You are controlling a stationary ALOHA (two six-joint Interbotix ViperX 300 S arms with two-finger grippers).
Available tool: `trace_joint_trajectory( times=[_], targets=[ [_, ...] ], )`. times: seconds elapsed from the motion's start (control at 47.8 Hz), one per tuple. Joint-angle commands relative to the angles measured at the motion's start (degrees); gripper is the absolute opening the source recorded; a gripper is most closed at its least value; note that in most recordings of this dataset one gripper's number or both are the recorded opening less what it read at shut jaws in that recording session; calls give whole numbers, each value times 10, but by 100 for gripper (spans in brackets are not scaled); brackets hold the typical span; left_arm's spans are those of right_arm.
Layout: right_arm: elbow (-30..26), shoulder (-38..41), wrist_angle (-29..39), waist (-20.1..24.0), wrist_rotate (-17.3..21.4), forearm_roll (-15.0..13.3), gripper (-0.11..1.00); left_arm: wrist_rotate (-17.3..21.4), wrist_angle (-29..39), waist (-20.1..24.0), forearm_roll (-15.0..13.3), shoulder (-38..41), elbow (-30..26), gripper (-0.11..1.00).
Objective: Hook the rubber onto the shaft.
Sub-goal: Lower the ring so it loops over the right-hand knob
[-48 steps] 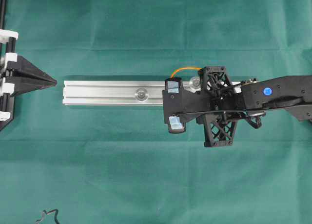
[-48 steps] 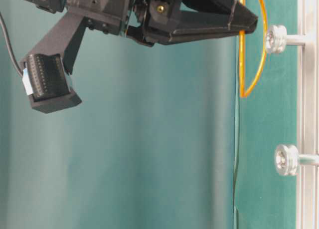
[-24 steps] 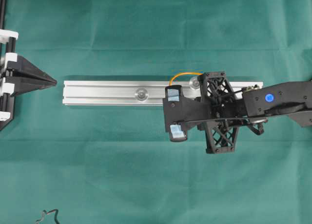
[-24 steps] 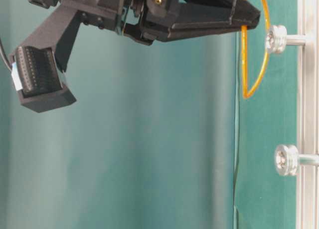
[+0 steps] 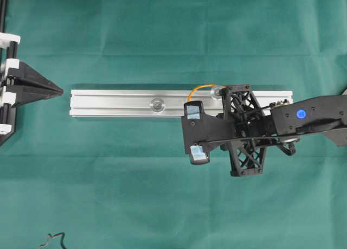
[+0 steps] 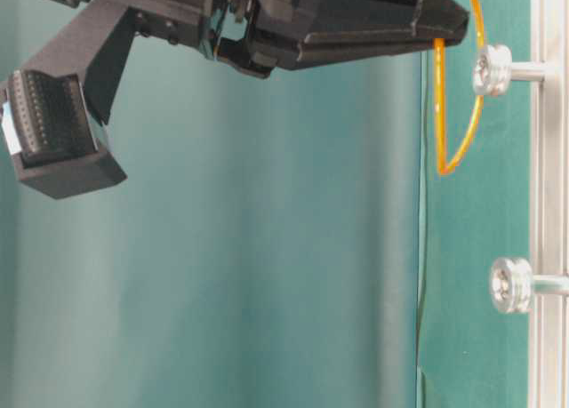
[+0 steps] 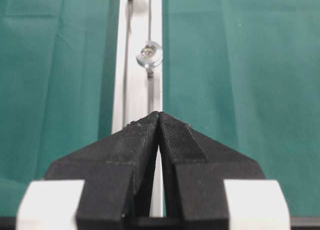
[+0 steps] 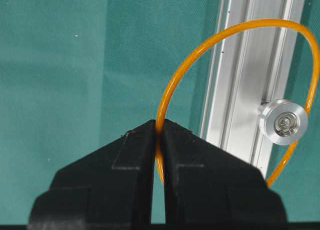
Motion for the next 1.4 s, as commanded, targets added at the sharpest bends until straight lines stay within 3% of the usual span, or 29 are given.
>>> trace_joint_trajectory(
  times=[0.0, 1.38],
  targets=[
    [-15, -6, -2, 6, 1, 2, 6, 0, -3, -2, 2, 4, -18, 0],
    [-25, -5, 12, 45, 2, 20, 6, 0, -3, -2, 2, 4, -18, 0]
  ],
)
